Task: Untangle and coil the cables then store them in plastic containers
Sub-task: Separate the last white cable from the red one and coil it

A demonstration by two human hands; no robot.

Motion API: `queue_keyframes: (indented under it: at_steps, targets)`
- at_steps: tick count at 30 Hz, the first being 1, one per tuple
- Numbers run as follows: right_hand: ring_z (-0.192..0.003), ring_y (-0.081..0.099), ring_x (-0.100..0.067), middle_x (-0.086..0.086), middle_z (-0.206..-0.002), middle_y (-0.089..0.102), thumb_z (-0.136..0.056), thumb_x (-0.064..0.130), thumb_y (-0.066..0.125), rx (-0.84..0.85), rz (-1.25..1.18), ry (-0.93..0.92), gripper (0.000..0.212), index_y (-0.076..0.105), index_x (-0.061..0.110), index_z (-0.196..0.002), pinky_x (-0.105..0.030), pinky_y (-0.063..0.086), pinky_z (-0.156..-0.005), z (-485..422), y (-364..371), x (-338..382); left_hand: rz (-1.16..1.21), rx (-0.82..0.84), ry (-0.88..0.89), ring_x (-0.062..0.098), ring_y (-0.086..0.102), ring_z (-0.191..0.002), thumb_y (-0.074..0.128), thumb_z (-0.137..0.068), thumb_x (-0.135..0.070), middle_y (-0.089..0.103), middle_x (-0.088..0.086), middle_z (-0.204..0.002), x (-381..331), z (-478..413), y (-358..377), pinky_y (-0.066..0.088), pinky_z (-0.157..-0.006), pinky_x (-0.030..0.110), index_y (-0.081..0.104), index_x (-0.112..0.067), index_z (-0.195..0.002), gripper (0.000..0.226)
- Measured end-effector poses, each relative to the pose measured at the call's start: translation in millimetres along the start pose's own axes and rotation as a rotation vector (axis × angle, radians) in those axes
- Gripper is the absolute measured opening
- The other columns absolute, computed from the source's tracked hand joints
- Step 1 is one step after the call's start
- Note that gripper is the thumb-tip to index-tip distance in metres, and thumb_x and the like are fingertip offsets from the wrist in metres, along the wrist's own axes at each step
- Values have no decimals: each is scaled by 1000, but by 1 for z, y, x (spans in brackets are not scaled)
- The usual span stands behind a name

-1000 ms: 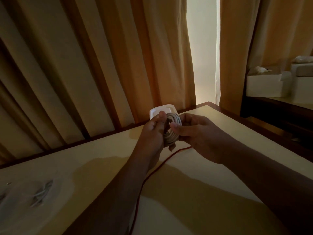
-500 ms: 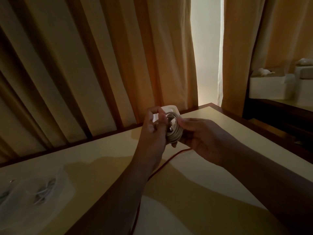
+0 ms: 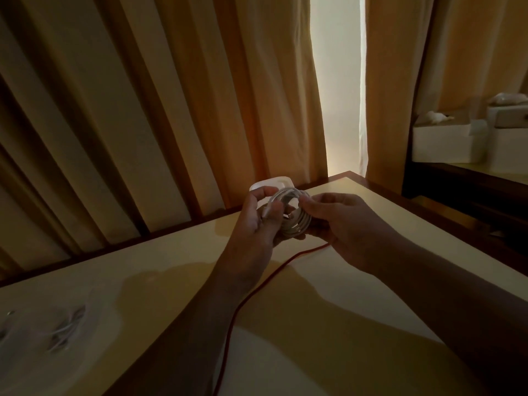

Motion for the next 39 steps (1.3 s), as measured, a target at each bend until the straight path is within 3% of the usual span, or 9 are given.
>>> queue_keyframes:
  at_steps: [9, 12, 17, 20, 24, 27, 30, 36, 39]
  targets:
    - [-111, 67, -33, -19, -120, 69, -103, 15, 51, 111, -135, 76, 28, 64, 2, -123, -32, 62, -77, 3, 7, -4, -65, -39, 6, 17, 58, -131, 40, -109, -37, 57, -4, -140, 12, -4, 5, 56, -103, 43, 52, -46, -130, 26]
    - [-115, 66, -34, -19, -117, 71, -102, 12, 51, 136, -112, 72, 29, 64, 1, -126, -34, 60, -89, 3, 7, -4, -192, -48, 55, 10, 57, -131, 39, -107, -43, 59, -10, -137, 12, -6, 4, 54, -104, 37, 52, -51, -128, 26]
    - [-100, 73, -30, -12, -112, 72, -74, 2, 81, 107, 92, -64, 73, 43, 28, -131, -33, 62, -81, -1, 10, -2, -326, -78, 72, -7, 65, -97, 37, -111, -31, 62, -12, -119, 13, -10, 3, 55, -70, 14, 48, -32, -136, 27]
    - [-93, 75, -23, -5, -104, 77, -86, 10, 76, 55, 378, -231, 42, 55, 31, -116, -43, 61, -88, 0, 12, -5, -320, -78, 37, 10, 68, -95, 43, -110, -21, 65, 5, -126, 15, -12, 2, 54, -64, 18, 49, -23, -142, 34]
    - [-93, 70, 0, 9, -114, 73, -91, 28, 72, -114, 736, -486, 25, 70, 31, -116, -8, 54, -75, 0, 9, -10, -367, -57, 56, 9, 66, -105, 44, -109, -20, 65, -8, -122, 12, -9, 2, 56, -72, 20, 47, -34, -139, 33]
    - [-100, 57, 9, 15, -123, 61, -91, 27, 71, -198, 824, -636, 22, 71, 26, -112, 1, 46, -72, 3, 9, -7, -493, -60, 93, 1, 65, -96, 40, -110, -25, 59, -23, -108, 11, -7, 2, 52, -71, 13, 42, -43, -135, 31]
    - [-97, 64, 2, 14, -115, 64, -93, 23, 68, -307, 799, -692, 13, 69, 24, -106, -16, 58, -80, 2, 2, 3, -591, -66, 113, 8, 59, -82, 40, -108, -11, 56, -15, -101, 9, -4, 4, 46, -72, 20, 46, -24, -143, 38]
    - [-83, 77, -20, -9, -91, 74, -101, 15, 56, -319, 10, -266, 13, 67, 7, -104, -44, 63, -84, -2, -8, 14, -551, -70, 91, 7, 64, -92, 42, -110, -26, 58, -14, -119, 6, -1, 7, 55, -69, 16, 46, -35, -137, 29]
    - [-79, 77, -18, -10, -90, 73, -99, 16, 60, -342, 221, -249, 15, 68, 6, -108, -42, 64, -81, -8, -17, 12, -525, -34, 161, 9, 64, -110, 40, -110, -25, 57, -17, -125, 3, 7, 13, 59, -90, 23, 45, -43, -132, 29]
Point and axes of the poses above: each hand's wrist, its own z-axis away from the middle knuckle, its own y-axis out of the palm, x = y × z, the point moved 1 cm from there along -z, towards the middle knuckle
